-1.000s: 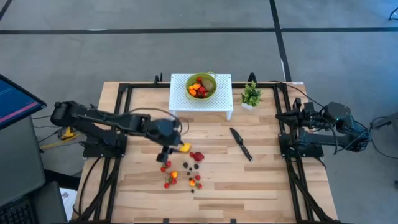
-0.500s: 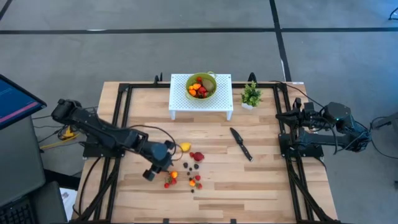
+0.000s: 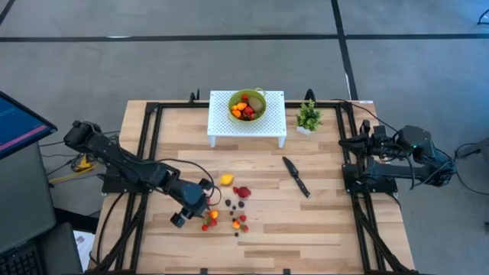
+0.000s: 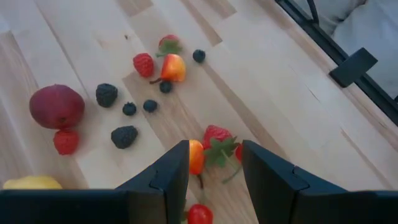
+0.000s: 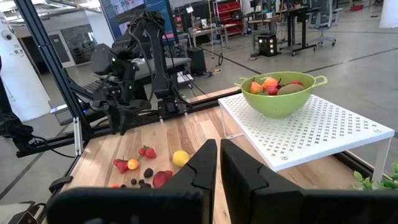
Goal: Pick & Place Fruit
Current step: Put the red cherry into the green strainer bowl
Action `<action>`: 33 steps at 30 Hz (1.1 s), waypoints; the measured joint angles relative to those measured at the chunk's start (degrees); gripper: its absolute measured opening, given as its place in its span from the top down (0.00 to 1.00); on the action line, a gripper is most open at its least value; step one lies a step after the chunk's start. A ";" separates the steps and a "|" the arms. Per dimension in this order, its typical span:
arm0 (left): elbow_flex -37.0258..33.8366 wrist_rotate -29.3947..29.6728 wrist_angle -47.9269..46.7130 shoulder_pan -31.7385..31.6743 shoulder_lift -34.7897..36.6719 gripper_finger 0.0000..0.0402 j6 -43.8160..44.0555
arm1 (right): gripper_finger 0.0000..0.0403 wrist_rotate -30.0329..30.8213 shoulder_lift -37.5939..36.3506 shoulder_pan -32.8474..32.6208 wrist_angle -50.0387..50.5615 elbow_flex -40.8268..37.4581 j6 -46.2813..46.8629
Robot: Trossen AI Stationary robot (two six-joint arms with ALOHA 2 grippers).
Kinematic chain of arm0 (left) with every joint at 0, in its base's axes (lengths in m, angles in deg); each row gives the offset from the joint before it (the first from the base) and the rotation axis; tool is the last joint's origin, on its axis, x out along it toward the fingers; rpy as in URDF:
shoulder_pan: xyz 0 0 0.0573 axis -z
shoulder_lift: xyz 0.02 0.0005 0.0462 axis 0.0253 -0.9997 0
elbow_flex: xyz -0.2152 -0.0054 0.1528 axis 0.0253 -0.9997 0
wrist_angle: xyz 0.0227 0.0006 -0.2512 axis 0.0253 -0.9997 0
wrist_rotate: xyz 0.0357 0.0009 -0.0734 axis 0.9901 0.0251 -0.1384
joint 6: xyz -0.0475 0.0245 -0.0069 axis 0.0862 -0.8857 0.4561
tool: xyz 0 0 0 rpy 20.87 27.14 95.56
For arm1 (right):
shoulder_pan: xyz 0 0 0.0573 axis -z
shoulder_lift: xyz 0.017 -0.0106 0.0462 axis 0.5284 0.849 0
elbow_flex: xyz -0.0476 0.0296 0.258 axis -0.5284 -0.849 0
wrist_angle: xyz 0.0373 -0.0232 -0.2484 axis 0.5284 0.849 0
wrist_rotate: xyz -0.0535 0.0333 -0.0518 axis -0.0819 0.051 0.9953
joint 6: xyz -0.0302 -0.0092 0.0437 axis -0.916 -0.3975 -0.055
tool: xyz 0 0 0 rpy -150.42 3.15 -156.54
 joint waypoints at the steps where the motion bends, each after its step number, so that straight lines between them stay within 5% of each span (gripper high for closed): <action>1: -0.51 0.00 0.10 0.00 0.00 0.65 0.02 | 0.96 0.00 -0.02 0.00 0.00 0.00 0.00; 33: -16.64 0.01 16.40 -2.08 -5.02 0.65 -0.07 | 0.96 0.00 0.00 0.00 0.00 0.00 0.02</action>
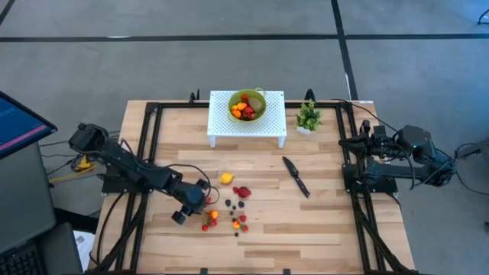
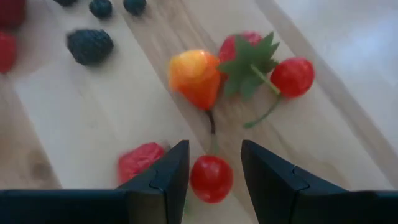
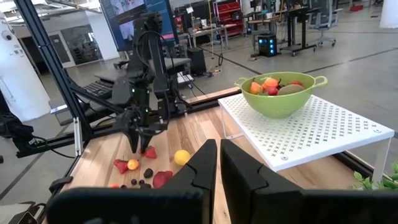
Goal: Pick & Place Fruit
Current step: Put the red cherry into the green strainer bowl
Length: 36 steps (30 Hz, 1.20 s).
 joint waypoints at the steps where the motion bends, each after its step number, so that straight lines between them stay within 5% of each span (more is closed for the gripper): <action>1: 0.00 0.01 0.21 0.00 -0.90 0.65 0.00 | 0.96 0.00 -0.02 0.01 0.00 0.00 -0.02; 36: 0.24 1.27 -2.28 0.07 -5.52 0.65 2.32 | 0.96 0.00 0.00 0.00 0.00 0.00 -0.02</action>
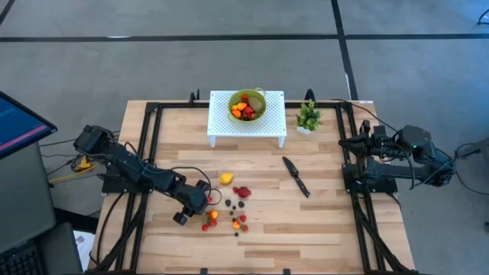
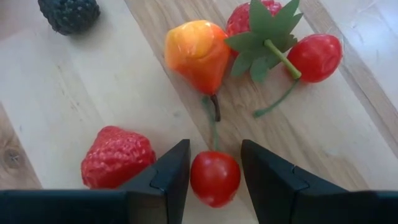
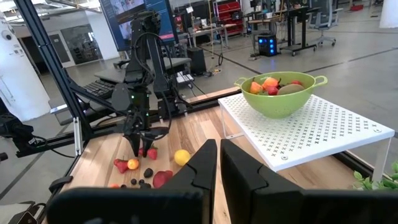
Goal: Pick & Place Fruit
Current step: Put the red cherry into the green strainer bowl
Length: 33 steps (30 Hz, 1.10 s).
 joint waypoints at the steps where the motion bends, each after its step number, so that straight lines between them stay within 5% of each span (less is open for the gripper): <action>1: -0.02 0.03 -0.03 0.00 0.00 0.65 0.40 | 0.96 0.00 0.00 0.00 0.00 0.00 0.02; 33: -0.17 1.43 -1.62 0.02 0.42 0.70 1.72 | 0.96 0.00 0.00 0.00 0.00 0.00 0.00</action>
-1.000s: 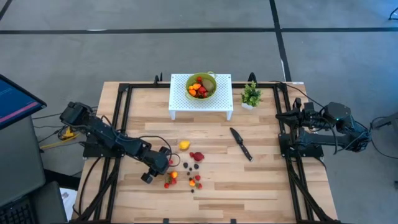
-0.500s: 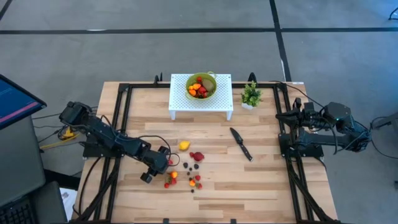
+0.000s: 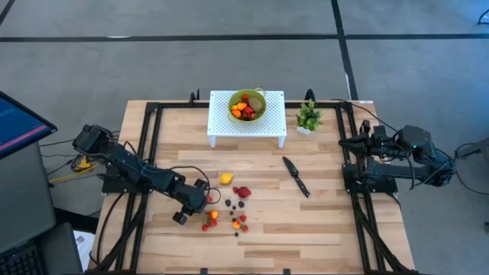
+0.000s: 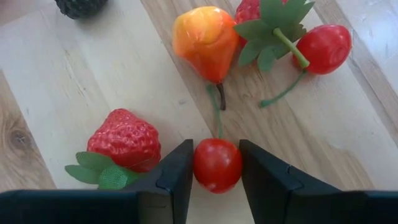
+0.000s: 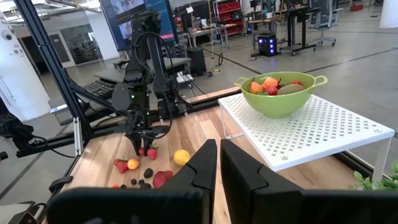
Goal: Pick & Place Fruit
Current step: Put the red cherry into the green strainer bowl
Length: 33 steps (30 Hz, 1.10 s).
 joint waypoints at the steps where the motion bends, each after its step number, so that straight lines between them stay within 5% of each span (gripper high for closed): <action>1: 0.00 0.00 0.00 -0.01 0.00 0.70 0.00 | 0.96 0.00 0.00 -0.02 0.00 0.00 0.00; 19: -0.13 0.09 0.07 -0.02 0.95 0.73 1.02 | 0.96 0.00 0.00 -0.02 0.00 0.00 0.02; 23: 0.05 1.14 -1.93 -0.09 5.39 0.72 2.48 | 0.96 0.00 -0.01 -0.01 0.00 0.00 0.01; 33: 1.09 8.49 13.56 -2.40 17.77 0.72 0.61 | 0.96 0.00 -0.02 -0.01 0.00 0.00 0.01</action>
